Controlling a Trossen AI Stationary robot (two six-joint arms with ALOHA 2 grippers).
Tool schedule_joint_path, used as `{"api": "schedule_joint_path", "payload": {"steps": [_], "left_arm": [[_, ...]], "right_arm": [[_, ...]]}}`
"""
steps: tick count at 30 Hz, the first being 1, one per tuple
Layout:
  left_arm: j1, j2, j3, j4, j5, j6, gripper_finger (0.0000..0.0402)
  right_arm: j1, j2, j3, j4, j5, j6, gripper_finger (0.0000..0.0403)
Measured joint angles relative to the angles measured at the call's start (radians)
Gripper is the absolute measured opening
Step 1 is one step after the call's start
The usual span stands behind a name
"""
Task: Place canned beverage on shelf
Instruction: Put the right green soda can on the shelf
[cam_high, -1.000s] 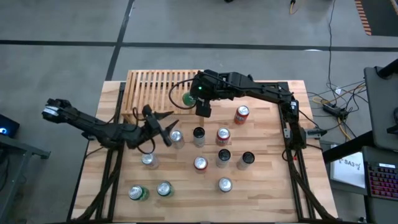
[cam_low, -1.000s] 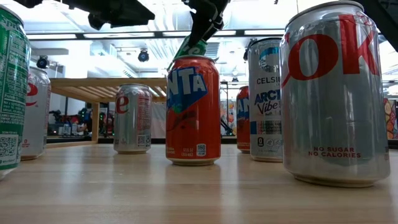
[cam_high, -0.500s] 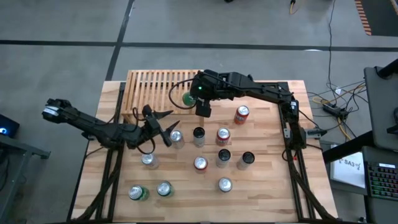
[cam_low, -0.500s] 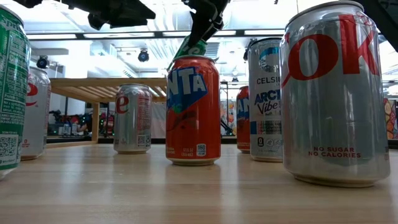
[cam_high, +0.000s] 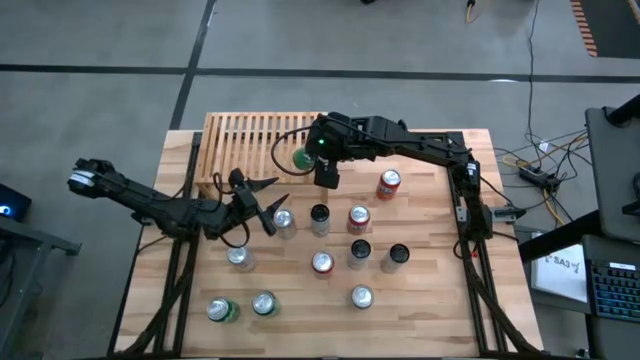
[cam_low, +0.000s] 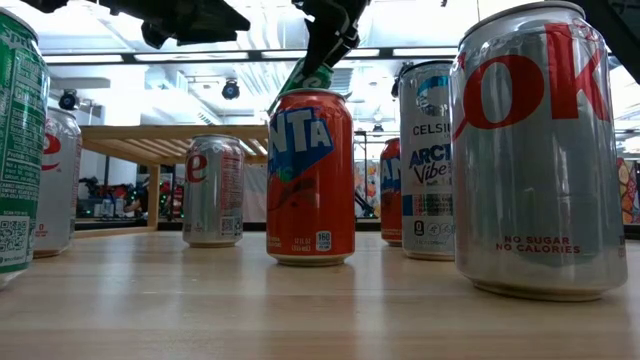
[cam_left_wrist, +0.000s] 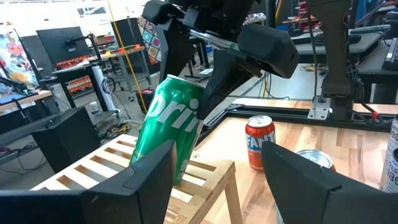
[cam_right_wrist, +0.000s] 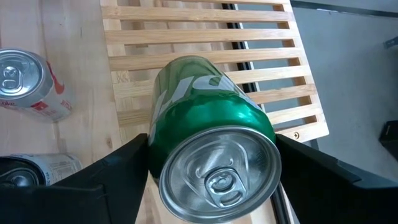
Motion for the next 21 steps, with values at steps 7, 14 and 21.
{"api": "schedule_joint_path", "payload": {"steps": [7, 14, 21], "left_arm": [[0.000, 0.000, 0.000, -0.001, 0.002, 0.000, 0.0221], [-0.001, 0.000, -0.001, -0.009, 0.003, -0.016, 0.0221], [0.000, 0.000, -0.001, -0.009, 0.003, -0.016, 0.0221]], "right_arm": [[0.000, 0.000, 0.000, 0.004, 0.000, 0.000, 0.0306], [0.000, 0.000, 0.000, 0.007, 0.000, -0.002, 0.0306], [0.000, 0.000, 0.000, 0.007, 0.000, -0.008, 0.0306]]}}
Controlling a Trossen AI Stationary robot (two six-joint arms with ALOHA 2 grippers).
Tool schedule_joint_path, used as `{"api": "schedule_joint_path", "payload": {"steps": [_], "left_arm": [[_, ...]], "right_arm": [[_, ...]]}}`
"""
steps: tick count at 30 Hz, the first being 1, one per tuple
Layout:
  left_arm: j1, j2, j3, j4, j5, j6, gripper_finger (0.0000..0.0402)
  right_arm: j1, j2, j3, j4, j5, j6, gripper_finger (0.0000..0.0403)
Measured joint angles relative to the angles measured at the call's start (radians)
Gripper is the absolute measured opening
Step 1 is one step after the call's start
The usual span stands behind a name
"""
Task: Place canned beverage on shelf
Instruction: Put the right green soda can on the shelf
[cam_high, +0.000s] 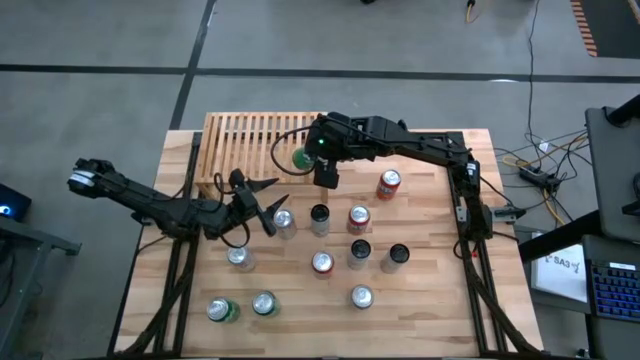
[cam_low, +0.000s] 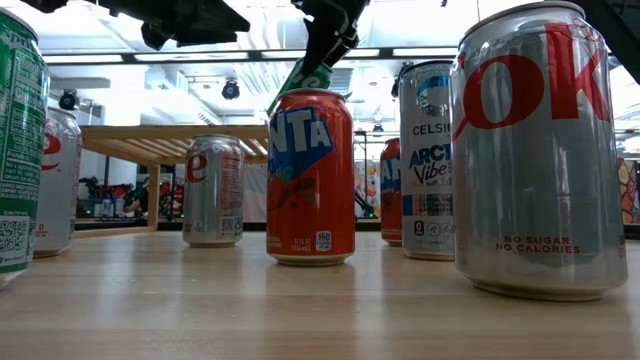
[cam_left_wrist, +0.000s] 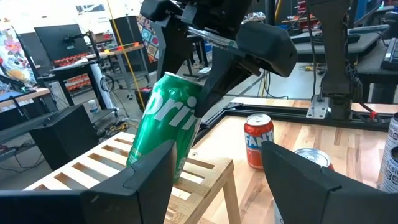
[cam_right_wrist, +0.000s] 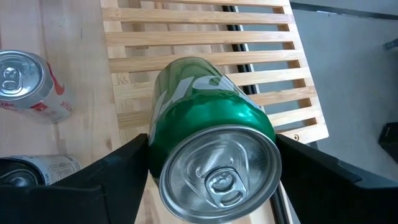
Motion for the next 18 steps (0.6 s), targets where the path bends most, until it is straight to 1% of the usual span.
{"api": "schedule_joint_path", "payload": {"steps": [18], "left_arm": [[0.000, 0.000, 0.000, 0.000, 0.000, 0.000, 0.0221]], "right_arm": [[0.000, 0.000, 0.000, 0.036, 0.000, -0.002, 0.0316]]}}
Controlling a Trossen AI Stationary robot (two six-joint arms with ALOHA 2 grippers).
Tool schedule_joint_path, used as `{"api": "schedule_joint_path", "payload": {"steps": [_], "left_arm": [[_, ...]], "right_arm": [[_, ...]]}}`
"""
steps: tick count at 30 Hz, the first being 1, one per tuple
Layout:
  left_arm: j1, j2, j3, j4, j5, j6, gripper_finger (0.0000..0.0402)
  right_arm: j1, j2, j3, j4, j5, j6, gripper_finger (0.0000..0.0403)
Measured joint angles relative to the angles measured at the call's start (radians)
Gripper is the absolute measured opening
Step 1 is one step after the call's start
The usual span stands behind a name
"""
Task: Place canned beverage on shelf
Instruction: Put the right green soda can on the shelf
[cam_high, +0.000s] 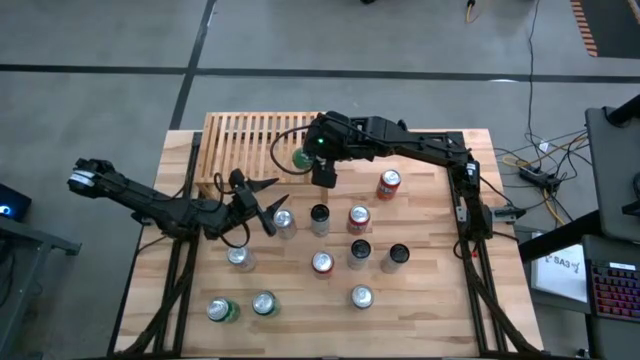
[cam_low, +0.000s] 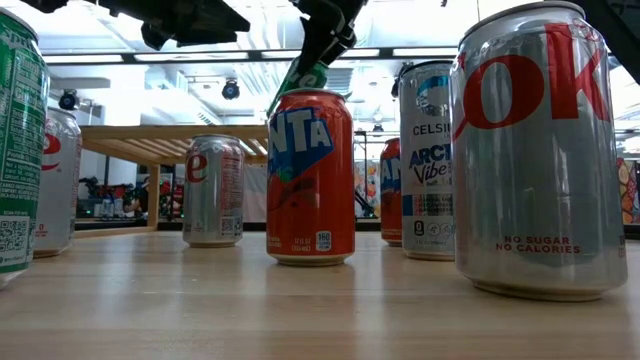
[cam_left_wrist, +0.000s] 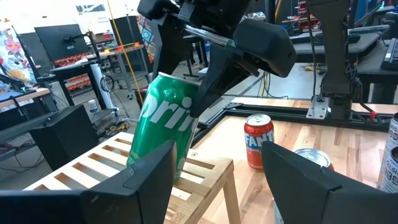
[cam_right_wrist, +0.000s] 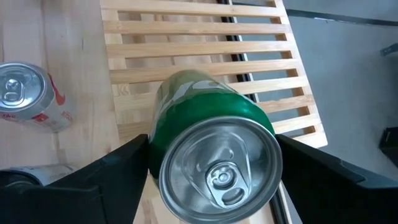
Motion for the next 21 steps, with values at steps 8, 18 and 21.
{"api": "schedule_joint_path", "payload": {"steps": [8, 18, 21], "left_arm": [[0.000, 0.000, 0.000, 0.000, 0.000, 0.000, 0.0221], [0.000, 0.000, 0.000, 0.000, 0.000, 0.000, 0.0221], [0.000, 0.000, 0.000, 0.000, 0.000, 0.000, 0.0221]], "right_arm": [[-0.002, 0.000, 0.000, 0.015, 0.000, 0.001, 0.0312], [-0.005, 0.000, 0.000, 0.037, 0.001, 0.006, 0.0320], [-0.006, 0.000, 0.000, 0.048, 0.001, 0.002, 0.0320]]}}
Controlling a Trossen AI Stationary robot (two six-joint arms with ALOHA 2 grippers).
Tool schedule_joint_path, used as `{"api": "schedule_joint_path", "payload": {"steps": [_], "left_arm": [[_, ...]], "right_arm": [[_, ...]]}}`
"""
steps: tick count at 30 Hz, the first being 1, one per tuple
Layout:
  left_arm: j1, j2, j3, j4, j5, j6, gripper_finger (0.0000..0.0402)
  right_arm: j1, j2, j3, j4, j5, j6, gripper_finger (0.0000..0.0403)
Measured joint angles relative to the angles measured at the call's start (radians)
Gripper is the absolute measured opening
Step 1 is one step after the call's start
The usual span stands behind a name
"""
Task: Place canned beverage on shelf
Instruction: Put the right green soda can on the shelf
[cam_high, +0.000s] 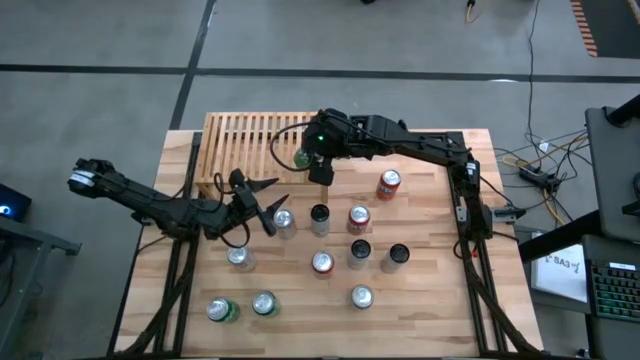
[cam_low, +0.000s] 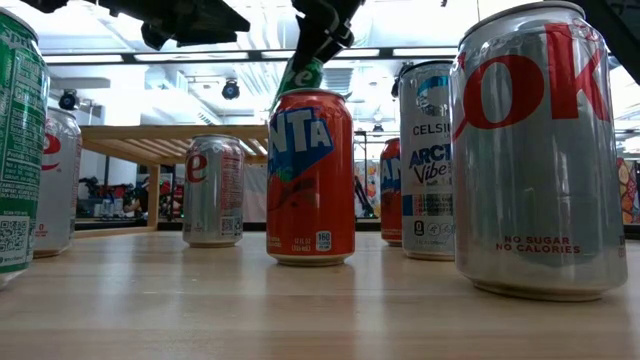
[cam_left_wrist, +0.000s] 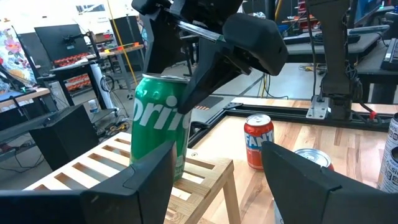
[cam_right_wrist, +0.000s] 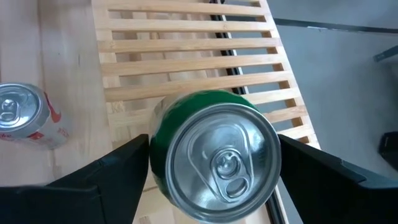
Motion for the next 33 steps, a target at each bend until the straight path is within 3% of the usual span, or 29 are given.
{"api": "schedule_joint_path", "payload": {"steps": [21, 28, 33], "left_arm": [[0.000, 0.000, 0.000, 0.000, 0.000, 0.000, 0.0221], [-0.001, 0.000, 0.000, 0.000, 0.000, -0.042, 0.0221], [-0.001, 0.000, 0.002, 0.001, 0.083, -0.078, 0.0211]], "right_arm": [[-0.001, -0.001, 0.031, 0.007, 0.016, 0.016, 0.0331], [0.019, -0.077, 0.072, -0.025, 0.033, 0.102, 0.0327], [0.044, -0.145, 0.068, -0.101, -0.067, 0.206, 0.0321]]}}
